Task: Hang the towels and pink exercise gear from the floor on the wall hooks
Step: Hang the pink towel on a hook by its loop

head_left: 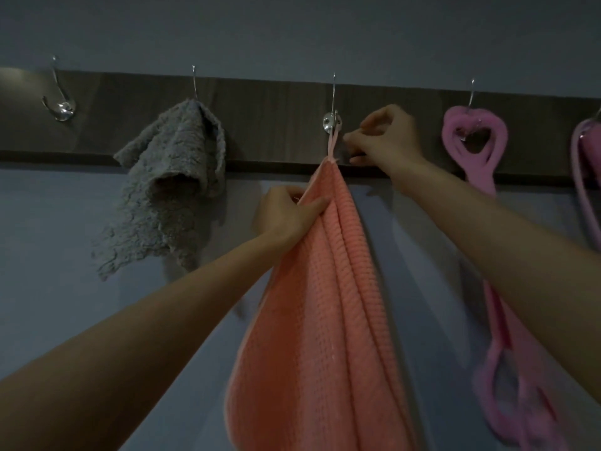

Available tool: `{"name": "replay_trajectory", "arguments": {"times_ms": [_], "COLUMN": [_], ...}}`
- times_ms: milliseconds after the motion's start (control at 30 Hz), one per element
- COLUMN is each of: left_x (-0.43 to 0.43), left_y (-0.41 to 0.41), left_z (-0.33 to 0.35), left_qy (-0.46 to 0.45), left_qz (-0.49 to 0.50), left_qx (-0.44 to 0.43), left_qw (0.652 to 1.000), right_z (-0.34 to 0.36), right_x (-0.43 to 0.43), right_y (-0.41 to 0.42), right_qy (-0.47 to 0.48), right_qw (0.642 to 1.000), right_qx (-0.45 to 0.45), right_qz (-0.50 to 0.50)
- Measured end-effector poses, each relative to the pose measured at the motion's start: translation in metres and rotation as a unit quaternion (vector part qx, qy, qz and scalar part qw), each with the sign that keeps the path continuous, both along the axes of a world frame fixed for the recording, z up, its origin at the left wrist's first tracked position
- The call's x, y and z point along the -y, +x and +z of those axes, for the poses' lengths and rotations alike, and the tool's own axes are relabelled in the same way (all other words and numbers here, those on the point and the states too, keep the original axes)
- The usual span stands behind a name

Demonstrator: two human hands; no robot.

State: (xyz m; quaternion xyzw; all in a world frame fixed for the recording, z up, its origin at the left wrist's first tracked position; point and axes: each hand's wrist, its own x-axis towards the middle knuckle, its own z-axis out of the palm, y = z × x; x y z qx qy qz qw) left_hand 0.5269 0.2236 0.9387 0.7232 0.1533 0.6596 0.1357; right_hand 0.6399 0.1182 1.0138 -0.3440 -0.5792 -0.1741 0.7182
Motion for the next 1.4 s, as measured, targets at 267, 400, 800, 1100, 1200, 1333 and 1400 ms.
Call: {"name": "replay_trajectory", "arguments": {"times_ms": [267,400,800,1100,1200,1333,1400], "left_x": [0.019,0.037,0.084,0.166,0.196,0.230,0.247], "left_y": [-0.029,-0.042,-0.073,-0.127,-0.163,-0.214,-0.238], "left_z": [-0.054,-0.084,-0.180,-0.243,-0.279,-0.330,-0.353], "left_qy": [-0.015,-0.033,-0.151,-0.148,-0.105,-0.085,-0.090], "left_qz": [-0.041,-0.050,0.034,0.073,0.113,0.141,0.155], "left_qx": [-0.097,-0.114,-0.155,-0.173,-0.231,-0.267,-0.270], "left_qw": [0.994,0.992,0.976,0.971,0.961,0.950,0.946], "right_z": [-0.079,-0.132,-0.238,-0.291,-0.323,-0.374,-0.400], "right_x": [0.020,0.037,0.068,0.168,0.205,0.238,0.248], "right_y": [-0.012,-0.022,-0.022,-0.063,-0.088,-0.120,-0.137], "right_qy": [-0.060,-0.126,-0.202,-0.252,-0.247,-0.262,-0.282], "right_qw": [0.989,0.966,0.948,0.947,0.946,0.938,0.934], "right_qx": [0.086,0.123,0.073,0.094,0.141,0.181,0.182], "right_qz": [-0.101,-0.189,-0.234,-0.173,-0.154,-0.136,-0.120]}}
